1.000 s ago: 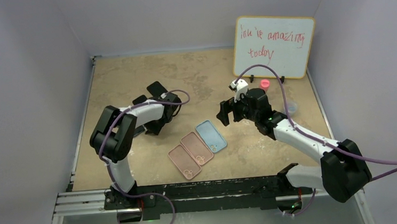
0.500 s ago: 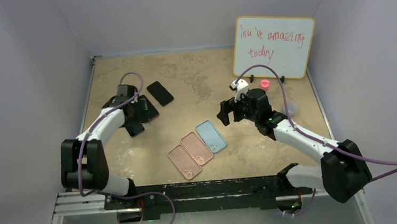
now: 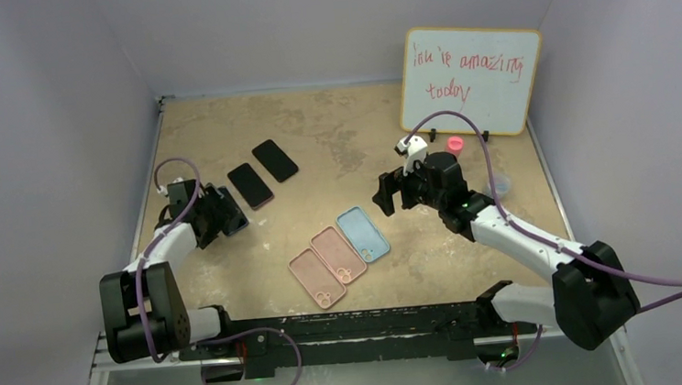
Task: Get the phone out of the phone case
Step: Move the phone to the center of the board, then reset both arms
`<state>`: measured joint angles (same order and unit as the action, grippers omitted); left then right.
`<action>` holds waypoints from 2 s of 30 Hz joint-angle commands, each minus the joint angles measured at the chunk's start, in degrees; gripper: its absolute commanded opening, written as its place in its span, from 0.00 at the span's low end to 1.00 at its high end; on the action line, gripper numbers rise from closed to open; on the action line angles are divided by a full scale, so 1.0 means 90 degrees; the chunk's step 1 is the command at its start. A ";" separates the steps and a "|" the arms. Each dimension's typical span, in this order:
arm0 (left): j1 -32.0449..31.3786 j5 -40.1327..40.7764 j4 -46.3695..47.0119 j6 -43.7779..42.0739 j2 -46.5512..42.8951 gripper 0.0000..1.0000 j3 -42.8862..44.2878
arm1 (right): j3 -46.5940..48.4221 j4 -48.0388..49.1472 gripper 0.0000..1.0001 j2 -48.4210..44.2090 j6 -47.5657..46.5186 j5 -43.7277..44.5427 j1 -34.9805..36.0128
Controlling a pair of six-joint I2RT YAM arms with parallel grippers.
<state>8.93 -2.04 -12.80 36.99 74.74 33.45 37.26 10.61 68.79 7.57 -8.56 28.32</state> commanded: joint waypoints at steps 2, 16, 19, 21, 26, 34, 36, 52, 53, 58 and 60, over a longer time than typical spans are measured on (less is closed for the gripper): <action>0.0095 -0.0236 0.1141 0.0610 0.0357 0.84 0.0037 | -0.0004 0.0119 0.99 -0.0195 0.0067 -0.0045 -0.0006; 0.0016 -0.1100 0.2123 0.0726 0.1450 0.81 0.0204 | 0.0041 0.0110 0.99 -0.0037 0.0067 -0.0094 -0.0009; -0.0159 -0.1076 0.2167 0.0761 0.1617 0.81 0.0383 | 0.0042 0.0110 0.99 -0.0037 0.0066 -0.0075 -0.0006; -0.0235 -0.1071 0.2267 0.0856 0.1709 0.81 0.0450 | 0.0044 0.0110 0.99 -0.0040 0.0067 -0.0065 -0.0011; -0.0281 -0.1130 0.2380 0.0990 0.1922 0.81 0.0651 | 0.0026 0.0117 0.99 -0.0064 0.0104 -0.0031 -0.0011; -0.0279 -0.0528 0.1589 0.0658 0.1021 0.86 0.0652 | -0.0073 0.0178 0.99 -0.0295 0.0650 0.0591 -0.0007; -0.0279 -0.0341 0.1231 0.0515 0.0651 0.88 0.0698 | -0.0070 0.0143 0.99 -0.0359 0.0899 0.0916 -0.0011; -0.0989 0.0722 -0.1382 -0.1920 -0.2317 0.94 0.2327 | 0.1051 -0.1672 0.99 -0.1699 0.1306 0.3309 -0.0011; -0.1257 0.0957 -0.1453 -0.2057 -0.2434 0.94 0.2379 | 0.1159 -0.1864 0.99 -0.1797 0.1307 0.3510 -0.0011; -0.2577 0.2575 -0.1658 -0.2498 -0.3638 0.99 0.2402 | 0.1393 -0.2339 0.99 -0.2647 0.0949 0.4080 -0.0010; -0.2967 0.3098 -0.1638 -0.2616 -0.4341 0.99 0.2277 | 0.1449 -0.2455 0.99 -0.3059 0.0662 0.4233 -0.0011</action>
<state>-12.32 11.68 -25.30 18.79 45.80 54.19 47.00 -7.38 47.51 17.74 22.85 28.32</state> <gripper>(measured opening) 0.986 0.987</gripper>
